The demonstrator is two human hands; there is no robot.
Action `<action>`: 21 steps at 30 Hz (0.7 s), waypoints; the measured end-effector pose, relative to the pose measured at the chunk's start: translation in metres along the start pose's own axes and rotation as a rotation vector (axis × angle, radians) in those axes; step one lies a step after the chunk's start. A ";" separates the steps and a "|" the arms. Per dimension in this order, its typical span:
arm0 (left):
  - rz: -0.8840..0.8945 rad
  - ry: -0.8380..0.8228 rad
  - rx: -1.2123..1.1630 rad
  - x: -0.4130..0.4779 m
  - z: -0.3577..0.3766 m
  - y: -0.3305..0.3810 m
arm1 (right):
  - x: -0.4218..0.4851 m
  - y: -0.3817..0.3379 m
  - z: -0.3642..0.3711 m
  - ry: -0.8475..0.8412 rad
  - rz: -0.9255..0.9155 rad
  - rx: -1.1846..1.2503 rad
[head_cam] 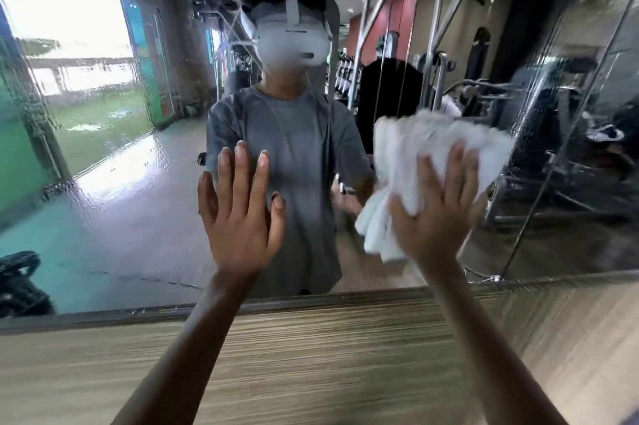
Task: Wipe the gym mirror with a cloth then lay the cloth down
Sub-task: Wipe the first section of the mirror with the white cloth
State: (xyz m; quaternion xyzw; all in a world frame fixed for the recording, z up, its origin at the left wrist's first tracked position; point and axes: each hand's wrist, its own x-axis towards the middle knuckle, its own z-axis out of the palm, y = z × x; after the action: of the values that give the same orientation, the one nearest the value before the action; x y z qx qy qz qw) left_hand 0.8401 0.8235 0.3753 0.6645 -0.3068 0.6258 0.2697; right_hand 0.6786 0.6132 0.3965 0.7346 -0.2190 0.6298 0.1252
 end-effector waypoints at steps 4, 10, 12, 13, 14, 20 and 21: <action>0.021 -0.001 0.001 -0.002 0.000 -0.003 | 0.021 -0.070 0.007 0.097 0.247 0.043; 0.035 0.000 -0.023 -0.001 -0.002 -0.005 | -0.075 -0.027 0.014 -0.070 -0.448 -0.028; 0.033 -0.002 -0.021 -0.003 -0.002 -0.005 | -0.080 0.004 0.009 -0.085 -0.326 0.004; 0.030 -0.002 -0.022 -0.003 -0.001 -0.005 | -0.075 0.011 0.008 -0.061 -0.193 0.008; 0.023 -0.004 -0.026 -0.003 -0.001 -0.004 | -0.065 0.011 0.009 -0.020 -0.037 0.009; 0.038 -0.010 -0.022 -0.005 0.000 -0.007 | -0.026 -0.075 0.013 0.075 0.224 0.103; 0.041 -0.006 -0.024 -0.005 0.001 -0.008 | -0.041 -0.079 0.014 0.033 0.064 0.079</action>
State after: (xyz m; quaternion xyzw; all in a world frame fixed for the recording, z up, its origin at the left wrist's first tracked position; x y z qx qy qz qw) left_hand 0.8462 0.8285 0.3703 0.6565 -0.3286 0.6257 0.2637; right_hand 0.7237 0.6822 0.3616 0.7211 -0.2152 0.6538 0.0794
